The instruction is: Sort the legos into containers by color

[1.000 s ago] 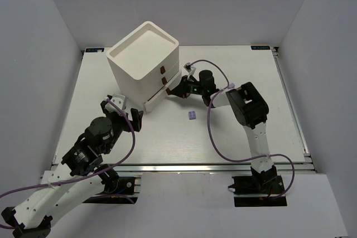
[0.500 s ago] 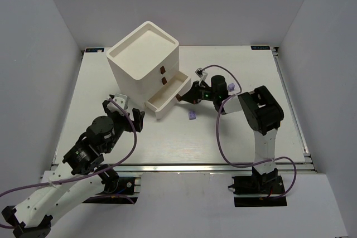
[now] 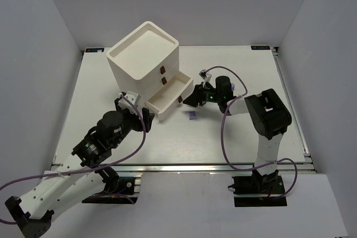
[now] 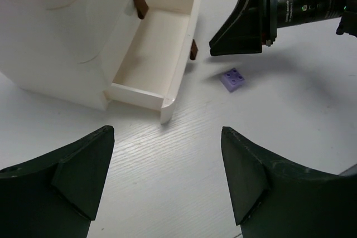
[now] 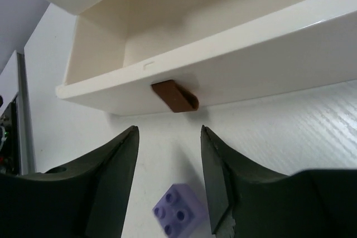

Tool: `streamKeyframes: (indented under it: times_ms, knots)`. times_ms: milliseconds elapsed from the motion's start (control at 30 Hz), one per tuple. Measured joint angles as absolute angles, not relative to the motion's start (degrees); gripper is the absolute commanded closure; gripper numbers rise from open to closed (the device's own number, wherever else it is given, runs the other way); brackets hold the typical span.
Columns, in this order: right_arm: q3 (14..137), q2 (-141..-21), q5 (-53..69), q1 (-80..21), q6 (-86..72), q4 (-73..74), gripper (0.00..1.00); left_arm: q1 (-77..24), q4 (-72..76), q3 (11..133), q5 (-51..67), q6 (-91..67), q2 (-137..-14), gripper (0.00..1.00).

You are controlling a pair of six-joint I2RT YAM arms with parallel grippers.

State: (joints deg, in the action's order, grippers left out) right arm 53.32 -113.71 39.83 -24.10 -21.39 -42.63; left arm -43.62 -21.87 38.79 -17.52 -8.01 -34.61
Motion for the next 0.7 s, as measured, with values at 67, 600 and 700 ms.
streamKeyframes:
  times_ms: [67,600,700]
  knots:
    - [52.12,-111.11,40.1,-23.73,-20.6,-41.28,0.45,-43.66,-20.56,38.85,-15.49,-9.67,-37.01,0.15]
    - [63.0,-80.4,19.16,-14.74,-5.37,3.29,0.3,-53.01,-14.79,54.89,-11.79,-31.64,-80.75,0.22]
    - [60.86,-75.57,20.53,-10.09,-5.26,7.6,0.58,-55.22,-16.82,63.86,-16.38,-35.09,-89.38,0.19]
